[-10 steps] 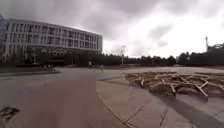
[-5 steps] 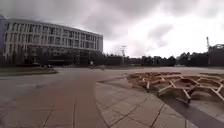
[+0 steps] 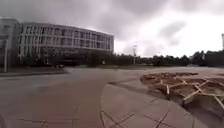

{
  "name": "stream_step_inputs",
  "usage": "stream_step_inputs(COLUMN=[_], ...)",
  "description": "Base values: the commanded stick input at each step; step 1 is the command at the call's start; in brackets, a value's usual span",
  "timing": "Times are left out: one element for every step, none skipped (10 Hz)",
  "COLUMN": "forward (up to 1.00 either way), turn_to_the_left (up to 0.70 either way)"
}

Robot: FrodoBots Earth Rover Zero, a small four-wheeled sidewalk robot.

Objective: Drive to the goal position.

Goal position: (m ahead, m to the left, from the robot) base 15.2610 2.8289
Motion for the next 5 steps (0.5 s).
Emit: stream_step_inputs(forward=[0.05,0.00,0.00,0.00,0.00], turn_to_the_left=[0.00,0.00,0.00,0.00,0.00])
